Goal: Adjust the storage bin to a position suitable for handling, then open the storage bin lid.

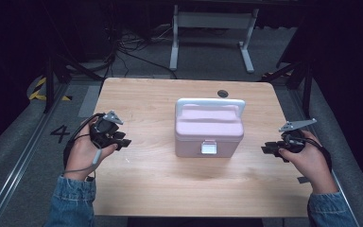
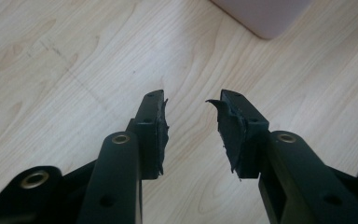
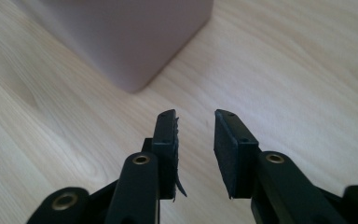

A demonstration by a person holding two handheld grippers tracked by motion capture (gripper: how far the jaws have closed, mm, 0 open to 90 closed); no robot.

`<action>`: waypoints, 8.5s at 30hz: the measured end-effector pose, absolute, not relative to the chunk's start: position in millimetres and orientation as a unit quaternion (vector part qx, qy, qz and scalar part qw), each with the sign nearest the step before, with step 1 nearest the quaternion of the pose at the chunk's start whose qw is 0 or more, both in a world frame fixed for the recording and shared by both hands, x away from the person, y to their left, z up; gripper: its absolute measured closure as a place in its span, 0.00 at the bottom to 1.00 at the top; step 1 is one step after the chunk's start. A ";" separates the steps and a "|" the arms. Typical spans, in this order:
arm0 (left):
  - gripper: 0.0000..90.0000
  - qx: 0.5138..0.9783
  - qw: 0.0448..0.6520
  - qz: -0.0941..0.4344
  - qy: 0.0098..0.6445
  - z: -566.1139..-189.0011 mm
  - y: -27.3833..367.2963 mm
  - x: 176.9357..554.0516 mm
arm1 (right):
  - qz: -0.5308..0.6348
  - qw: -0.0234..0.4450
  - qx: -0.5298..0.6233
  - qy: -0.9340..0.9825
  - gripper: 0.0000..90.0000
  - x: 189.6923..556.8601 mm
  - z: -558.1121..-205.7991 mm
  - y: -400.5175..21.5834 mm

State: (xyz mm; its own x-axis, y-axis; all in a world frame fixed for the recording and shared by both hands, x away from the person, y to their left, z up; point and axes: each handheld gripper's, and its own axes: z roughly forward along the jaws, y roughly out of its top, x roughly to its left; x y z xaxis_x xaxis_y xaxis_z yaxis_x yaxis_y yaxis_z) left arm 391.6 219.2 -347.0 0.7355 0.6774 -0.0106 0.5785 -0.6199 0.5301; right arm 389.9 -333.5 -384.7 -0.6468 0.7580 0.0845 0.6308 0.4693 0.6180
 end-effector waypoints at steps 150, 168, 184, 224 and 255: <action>0.87 0.816 0.528 -0.006 0.236 -304.4 101.1 482.1 | 0.419 0.132 0.346 0.829 0.75 332.7 -311.1 -296.6; 0.85 0.802 0.534 0.000 0.268 -302.7 101.8 501.3 | 0.443 0.196 0.337 0.808 0.47 353.4 -301.0 -275.0; 0.84 0.803 0.526 0.010 0.280 -300.1 101.3 511.9 | 0.446 0.228 0.332 0.799 0.47 374.9 -300.5 -257.2; 0.52 0.809 0.497 0.134 0.283 -301.0 174.5 444.4 | 0.431 0.286 0.336 0.787 0.69 390.4 -284.1 -239.4; 0.50 0.808 0.488 0.130 0.303 -336.7 203.4 402.4 | 0.420 0.318 0.389 0.756 0.90 422.0 -271.2 -233.8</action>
